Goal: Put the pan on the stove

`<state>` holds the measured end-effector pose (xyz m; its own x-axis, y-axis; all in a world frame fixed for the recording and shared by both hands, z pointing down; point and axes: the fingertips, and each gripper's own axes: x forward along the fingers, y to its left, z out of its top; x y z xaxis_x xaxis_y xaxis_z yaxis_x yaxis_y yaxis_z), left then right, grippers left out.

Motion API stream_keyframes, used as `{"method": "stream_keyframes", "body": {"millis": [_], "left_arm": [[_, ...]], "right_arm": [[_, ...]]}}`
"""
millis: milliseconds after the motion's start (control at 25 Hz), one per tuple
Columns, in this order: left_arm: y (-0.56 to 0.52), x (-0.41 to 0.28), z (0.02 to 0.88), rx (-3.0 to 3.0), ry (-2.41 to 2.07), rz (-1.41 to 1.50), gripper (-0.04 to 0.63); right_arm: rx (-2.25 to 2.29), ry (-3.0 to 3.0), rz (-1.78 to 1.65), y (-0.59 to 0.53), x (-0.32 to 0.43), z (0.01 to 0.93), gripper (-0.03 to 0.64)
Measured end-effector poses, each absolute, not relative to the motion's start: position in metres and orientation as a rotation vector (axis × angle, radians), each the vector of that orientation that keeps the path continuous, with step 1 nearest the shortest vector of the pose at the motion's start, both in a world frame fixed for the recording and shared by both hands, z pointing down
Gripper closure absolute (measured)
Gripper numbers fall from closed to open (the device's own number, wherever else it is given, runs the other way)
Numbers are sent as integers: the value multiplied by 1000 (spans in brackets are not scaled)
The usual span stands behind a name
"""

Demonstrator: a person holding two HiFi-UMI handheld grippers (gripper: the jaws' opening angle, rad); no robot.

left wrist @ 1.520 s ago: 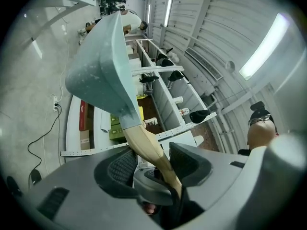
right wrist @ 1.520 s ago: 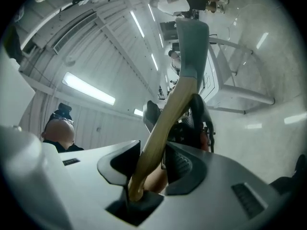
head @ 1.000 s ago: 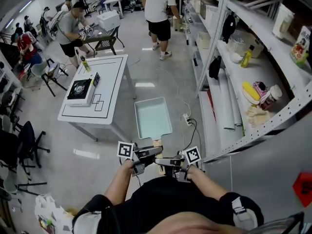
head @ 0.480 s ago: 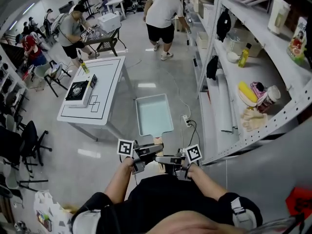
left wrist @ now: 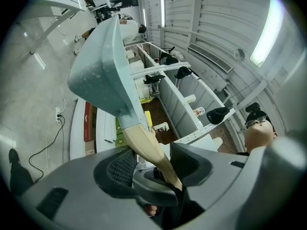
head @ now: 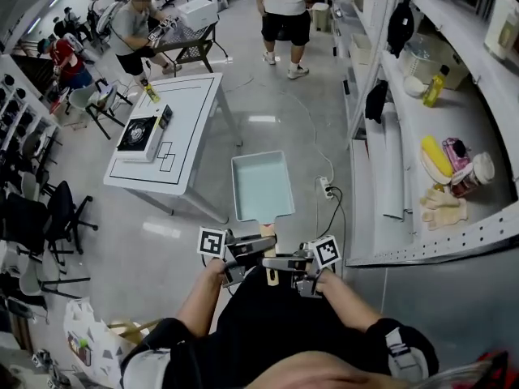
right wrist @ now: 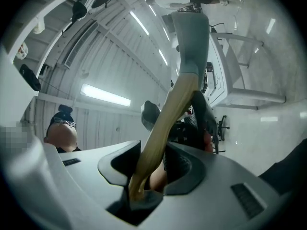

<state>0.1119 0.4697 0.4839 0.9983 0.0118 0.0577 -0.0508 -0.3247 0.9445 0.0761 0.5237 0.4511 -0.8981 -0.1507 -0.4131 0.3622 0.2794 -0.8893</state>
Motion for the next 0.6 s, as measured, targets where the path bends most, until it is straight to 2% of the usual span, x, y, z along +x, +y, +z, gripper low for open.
{"method": "stream_keyframes", "body": {"millis": [320, 600], "left_arm": [[366, 105, 500, 1928, 17, 74, 373], [266, 108, 481, 1987, 120, 99, 373]], "right_arm": [[123, 2149, -1697, 420, 66, 467, 463], [40, 2211, -1684, 318, 60, 457, 471]]}}
